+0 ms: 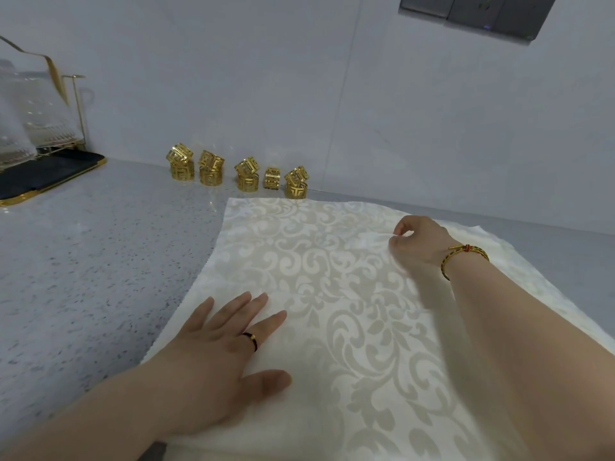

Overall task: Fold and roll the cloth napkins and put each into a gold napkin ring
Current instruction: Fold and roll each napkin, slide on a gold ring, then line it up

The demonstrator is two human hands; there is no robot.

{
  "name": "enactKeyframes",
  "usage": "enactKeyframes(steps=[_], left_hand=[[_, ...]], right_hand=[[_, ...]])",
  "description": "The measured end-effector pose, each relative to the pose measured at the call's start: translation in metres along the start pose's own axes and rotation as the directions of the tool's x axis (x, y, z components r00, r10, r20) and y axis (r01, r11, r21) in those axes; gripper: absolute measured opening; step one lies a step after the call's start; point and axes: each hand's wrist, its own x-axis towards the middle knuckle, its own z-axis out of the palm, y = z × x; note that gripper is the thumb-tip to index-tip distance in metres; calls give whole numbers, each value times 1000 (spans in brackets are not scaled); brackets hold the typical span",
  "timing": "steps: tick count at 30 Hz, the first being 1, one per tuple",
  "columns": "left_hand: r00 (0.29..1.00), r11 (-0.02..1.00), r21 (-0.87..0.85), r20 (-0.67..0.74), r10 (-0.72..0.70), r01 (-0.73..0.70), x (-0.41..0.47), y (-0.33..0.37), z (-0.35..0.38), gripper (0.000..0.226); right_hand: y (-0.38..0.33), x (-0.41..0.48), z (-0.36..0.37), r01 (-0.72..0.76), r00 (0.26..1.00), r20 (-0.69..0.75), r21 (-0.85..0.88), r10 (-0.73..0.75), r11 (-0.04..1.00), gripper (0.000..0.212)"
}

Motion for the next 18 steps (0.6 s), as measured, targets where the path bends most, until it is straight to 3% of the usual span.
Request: enactKeyframes(steps=[4, 8, 11, 13, 15, 18], left_hand=[[996, 1000, -30, -93, -7, 4, -1, 0, -1, 108], [957, 999, -26, -288, -25, 18, 0, -4, -6, 101], [856, 992, -129, -510, -78, 13, -8, 1, -12, 87], [776, 985, -164, -615, -140, 48, -12, 3, -15, 92], [658, 996, -78, -748, -86, 42, -13, 0, -13, 98], [584, 994, 71, -812, 8, 85, -9, -7, -6, 106]], right_hand=[[-9, -18, -27, 153, 988, -54, 144, -147, 978, 27], [-25, -63, -53, 271, 962, -55, 132, -266, 953, 29], [-30, -111, -67, 335, 942, -20, 99, -334, 937, 19], [-27, -140, -68, 388, 922, 15, -2, -388, 922, 10], [-23, -165, -59, 478, 874, -22, -138, -485, 867, 11], [-13, -192, -36, 566, 789, -70, -306, -611, 766, 8]])
